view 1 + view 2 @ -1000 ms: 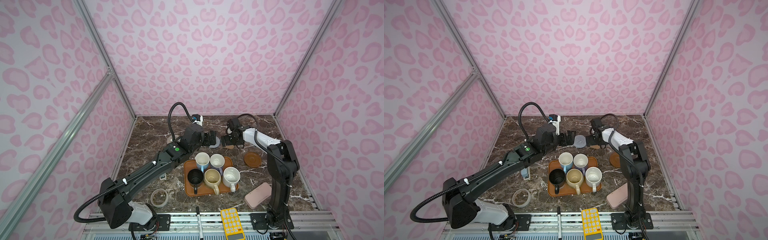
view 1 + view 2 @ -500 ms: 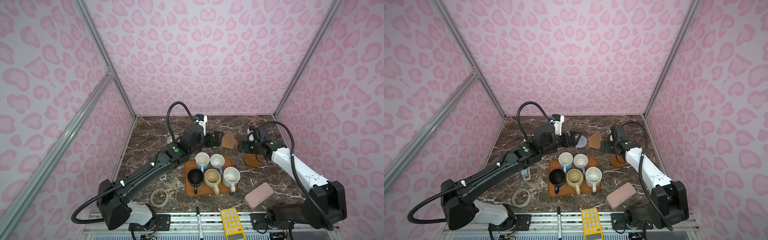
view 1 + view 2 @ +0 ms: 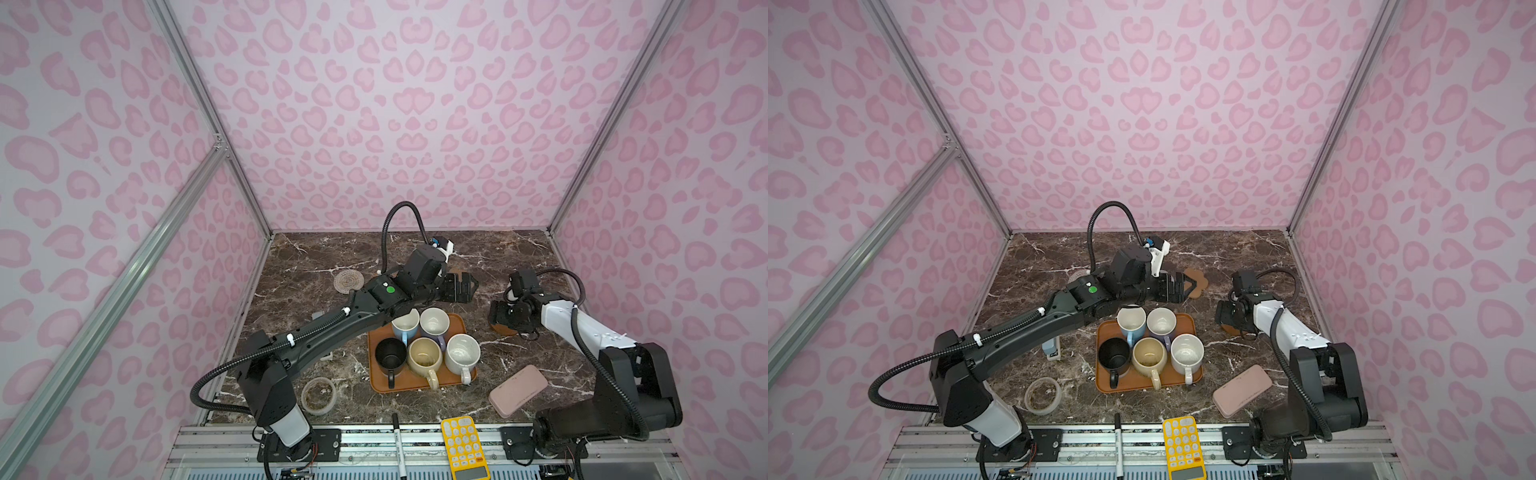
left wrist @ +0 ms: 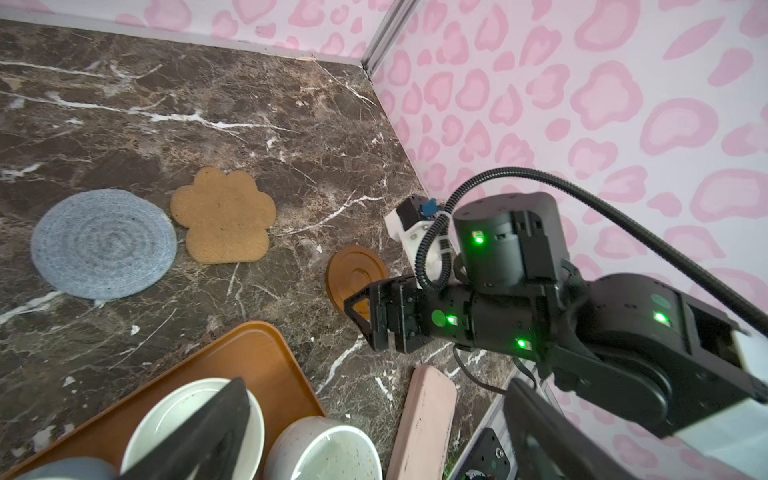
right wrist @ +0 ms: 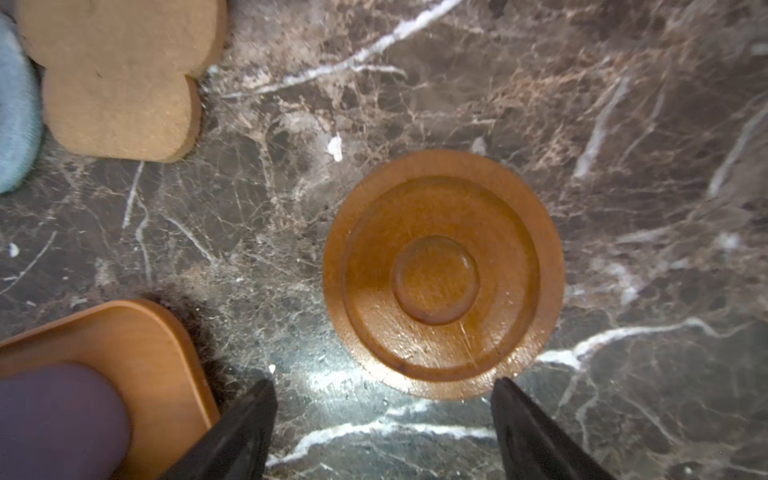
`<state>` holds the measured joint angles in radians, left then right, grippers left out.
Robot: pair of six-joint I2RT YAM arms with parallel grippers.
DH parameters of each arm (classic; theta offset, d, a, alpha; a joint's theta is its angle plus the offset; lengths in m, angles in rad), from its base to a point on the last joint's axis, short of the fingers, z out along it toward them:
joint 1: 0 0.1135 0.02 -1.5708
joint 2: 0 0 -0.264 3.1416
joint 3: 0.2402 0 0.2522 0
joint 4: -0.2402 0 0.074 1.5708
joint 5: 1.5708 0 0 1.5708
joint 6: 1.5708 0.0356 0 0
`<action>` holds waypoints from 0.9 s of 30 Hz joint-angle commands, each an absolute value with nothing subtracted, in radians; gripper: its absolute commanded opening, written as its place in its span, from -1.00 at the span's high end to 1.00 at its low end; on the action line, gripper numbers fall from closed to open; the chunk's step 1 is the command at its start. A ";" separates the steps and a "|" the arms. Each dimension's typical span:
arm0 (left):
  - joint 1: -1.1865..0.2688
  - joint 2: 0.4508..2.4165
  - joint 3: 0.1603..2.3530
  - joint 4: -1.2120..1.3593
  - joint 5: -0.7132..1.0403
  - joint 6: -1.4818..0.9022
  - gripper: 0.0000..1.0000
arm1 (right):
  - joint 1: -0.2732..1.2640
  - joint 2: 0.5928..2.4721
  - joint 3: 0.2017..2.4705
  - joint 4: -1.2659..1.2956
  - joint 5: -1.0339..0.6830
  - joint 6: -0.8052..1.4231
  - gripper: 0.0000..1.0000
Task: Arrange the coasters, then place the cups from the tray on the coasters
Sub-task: 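Move the right gripper over the brown wooden coaster and lower it there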
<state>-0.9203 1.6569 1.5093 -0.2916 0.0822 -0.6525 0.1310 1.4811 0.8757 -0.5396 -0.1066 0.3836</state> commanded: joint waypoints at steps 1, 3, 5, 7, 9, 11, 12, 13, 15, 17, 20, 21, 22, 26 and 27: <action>-0.919 1.678 1.532 -0.307 0.082 -0.635 -0.94 | 0.139 1.532 0.896 -0.523 -0.074 0.381 -0.60; -0.920 1.687 1.532 -0.307 0.084 -0.635 -0.94 | 0.148 1.558 0.910 -0.522 -0.062 0.372 -0.55; -0.920 1.691 1.534 -0.310 0.080 -0.634 -0.94 | 0.159 1.586 0.922 -0.522 -0.042 0.367 -0.51; -0.920 1.692 1.534 -0.311 0.070 -0.631 -0.94 | 0.164 1.617 0.935 -0.524 -0.035 0.367 -0.48; -0.920 1.690 1.533 -0.311 0.064 -0.629 -0.94 | 0.166 1.640 0.944 -0.521 -0.032 0.365 -0.43; -0.920 1.690 1.532 -0.308 0.061 -0.629 -0.94 | 0.167 1.662 0.951 -0.519 -0.033 0.365 -0.37; -0.920 1.691 1.533 -0.308 0.060 -0.629 -0.94 | 0.167 1.672 0.955 -0.515 -0.038 0.362 -0.33; -0.921 1.693 1.534 -0.308 0.058 -0.629 -0.94 | 0.168 1.682 0.959 -0.511 -0.043 0.360 -0.30; -0.921 1.693 1.534 -0.311 0.054 -0.630 -0.94 | 0.173 1.704 0.971 -0.509 -0.046 0.353 -0.26; -0.920 1.694 1.534 -0.311 0.049 -0.631 -0.94 | 0.173 1.727 0.990 -0.505 -0.057 0.347 -0.21; -0.920 1.697 1.532 -0.313 0.043 -0.633 -0.94 | 0.174 1.763 1.014 -0.499 -0.071 0.342 -0.12; -0.919 1.697 1.532 -0.313 0.040 -0.633 -0.94 | 0.174 1.775 1.024 -0.496 -0.072 0.341 -0.09; -0.919 1.696 1.531 -0.313 0.034 -0.636 -0.94 | 0.173 1.787 1.034 -0.495 -0.072 0.338 -0.06; -0.919 1.670 1.517 -0.345 -0.086 -0.680 -0.94 | 0.173 1.831 1.084 -0.492 -0.075 0.329 -0.04; -0.918 1.662 1.510 -0.342 -0.097 -0.676 -0.94 | 0.170 1.845 1.100 -0.495 -0.077 0.325 -0.04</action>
